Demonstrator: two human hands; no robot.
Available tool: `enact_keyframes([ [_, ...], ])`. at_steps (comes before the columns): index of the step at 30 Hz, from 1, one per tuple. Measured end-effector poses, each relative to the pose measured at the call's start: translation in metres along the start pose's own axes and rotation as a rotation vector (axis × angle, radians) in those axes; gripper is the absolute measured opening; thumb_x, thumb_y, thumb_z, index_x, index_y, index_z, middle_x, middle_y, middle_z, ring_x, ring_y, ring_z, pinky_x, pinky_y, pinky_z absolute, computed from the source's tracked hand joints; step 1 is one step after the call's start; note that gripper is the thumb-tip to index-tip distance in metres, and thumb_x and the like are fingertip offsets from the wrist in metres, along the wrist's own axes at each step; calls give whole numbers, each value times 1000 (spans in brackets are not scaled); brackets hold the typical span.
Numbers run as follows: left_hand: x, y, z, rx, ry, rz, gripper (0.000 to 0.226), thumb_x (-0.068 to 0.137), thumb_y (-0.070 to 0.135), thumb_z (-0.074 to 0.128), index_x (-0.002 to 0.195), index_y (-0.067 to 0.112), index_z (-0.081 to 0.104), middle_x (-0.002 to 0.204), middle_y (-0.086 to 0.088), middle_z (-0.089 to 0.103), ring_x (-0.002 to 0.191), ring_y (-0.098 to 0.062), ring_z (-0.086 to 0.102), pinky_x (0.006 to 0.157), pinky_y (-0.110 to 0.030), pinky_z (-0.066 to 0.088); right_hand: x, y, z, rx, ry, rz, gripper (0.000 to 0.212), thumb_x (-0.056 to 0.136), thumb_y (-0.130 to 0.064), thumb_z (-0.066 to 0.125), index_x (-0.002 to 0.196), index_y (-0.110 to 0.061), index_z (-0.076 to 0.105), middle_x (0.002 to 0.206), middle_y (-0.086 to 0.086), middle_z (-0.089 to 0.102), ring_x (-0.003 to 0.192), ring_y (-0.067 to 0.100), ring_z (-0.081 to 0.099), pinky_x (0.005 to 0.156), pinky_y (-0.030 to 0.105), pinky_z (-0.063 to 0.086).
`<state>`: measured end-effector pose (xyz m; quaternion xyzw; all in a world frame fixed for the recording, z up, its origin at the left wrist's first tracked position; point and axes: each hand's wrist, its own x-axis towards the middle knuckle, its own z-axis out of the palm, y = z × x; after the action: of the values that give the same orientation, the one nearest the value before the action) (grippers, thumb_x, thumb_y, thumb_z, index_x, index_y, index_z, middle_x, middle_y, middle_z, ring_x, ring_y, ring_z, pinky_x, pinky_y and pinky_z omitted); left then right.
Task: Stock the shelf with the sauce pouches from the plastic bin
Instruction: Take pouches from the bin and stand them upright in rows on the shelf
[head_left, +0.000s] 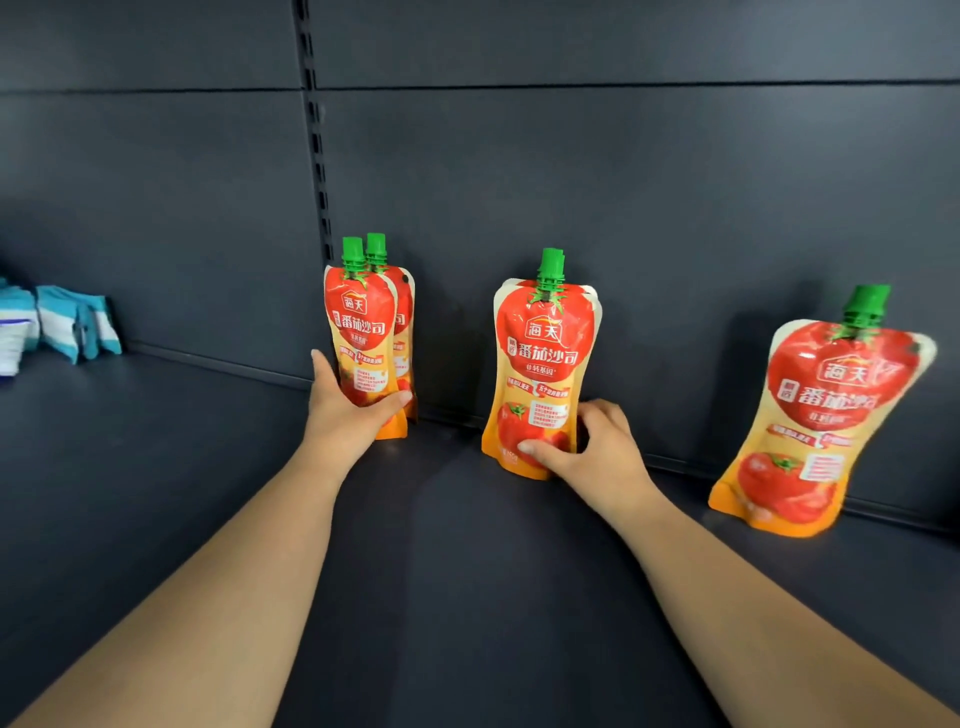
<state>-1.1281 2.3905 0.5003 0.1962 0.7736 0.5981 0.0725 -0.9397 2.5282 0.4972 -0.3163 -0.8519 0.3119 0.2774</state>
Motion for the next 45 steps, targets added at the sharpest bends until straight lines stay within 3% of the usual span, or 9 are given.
enact_keyframes([
  [3, -34, 8, -4, 40, 44, -24, 93, 82, 30, 66, 148, 19, 1, 153, -7, 22, 140, -26, 24, 110, -42, 26, -15, 2, -9, 40, 23, 40, 62, 77, -40, 69, 128, -13, 46, 136, 2, 38, 121, 14, 43, 91, 20, 35],
  [6, -76, 7, -2, 158, 32, 16, 61, 89, 31, 55, 143, 18, 29, 144, -9, 39, 131, -26, 38, 99, -34, 34, -45, 9, -22, 31, 58, 70, 51, 82, -35, 66, 126, -13, 49, 131, 4, 46, 120, 17, 47, 92, 23, 37],
  [11, -196, 27, 3, 350, -118, 175, 36, 91, 25, 51, 125, 15, 55, 128, -3, 57, 120, -18, 50, 96, -23, 35, -130, 24, -75, 26, 21, 48, 38, 86, -34, 62, 117, -14, 55, 99, -2, 57, 104, 16, 57, 83, 23, 42],
  [20, -470, 70, 28, 337, -349, 439, 14, 90, 23, 52, 96, 32, 60, 89, 29, 55, 87, 12, 51, 73, 0, 35, -378, 68, -237, -343, 21, -261, 35, 86, -37, 60, 112, -15, 65, 113, -4, 65, 113, 13, 53, 90, 17, 37],
  [25, -569, 53, 56, 422, -607, 489, 15, 91, 24, 50, 95, 30, 63, 86, 29, 55, 78, 18, 50, 68, 2, 38, -492, 121, -283, -562, 31, -221, 39, 74, -46, 50, 72, -15, 75, 71, -3, 73, 70, 16, 70, 64, 21, 52],
  [29, -624, 24, 93, 499, -821, 533, 17, 90, 22, 51, 98, 22, 66, 91, 17, 58, 82, 3, 52, 65, -5, 37, -572, 170, -301, -606, -11, -39, 28, 69, -38, 61, 65, -14, 73, 66, 1, 72, 60, 19, 69, 55, 21, 51],
  [36, -692, -51, 154, 646, -1180, 397, 18, 89, 20, 55, 100, 15, 68, 104, -1, 69, 100, -19, 61, 78, -23, 39, -696, 238, -301, -541, -123, 587, 35, 90, -35, 53, 119, -17, 60, 122, 6, 63, 114, 25, 55, 92, 29, 39],
  [41, -744, -80, 171, 674, -1299, 257, 21, 90, 23, 53, 100, 10, 67, 105, -4, 68, 95, -16, 58, 79, -22, 39, -757, 276, -304, -549, -309, 804, 38, 90, -41, 49, 121, -20, 59, 119, 7, 63, 111, 28, 55, 98, 37, 43],
  [45, -778, -102, 198, 733, -1292, 159, 23, 92, 30, 49, 95, 14, 66, 100, -2, 65, 89, -14, 54, 74, -24, 38, -781, 320, -310, -508, -337, 915, 38, 92, -40, 47, 120, -17, 58, 113, 7, 63, 102, 26, 59, 85, 31, 50],
])
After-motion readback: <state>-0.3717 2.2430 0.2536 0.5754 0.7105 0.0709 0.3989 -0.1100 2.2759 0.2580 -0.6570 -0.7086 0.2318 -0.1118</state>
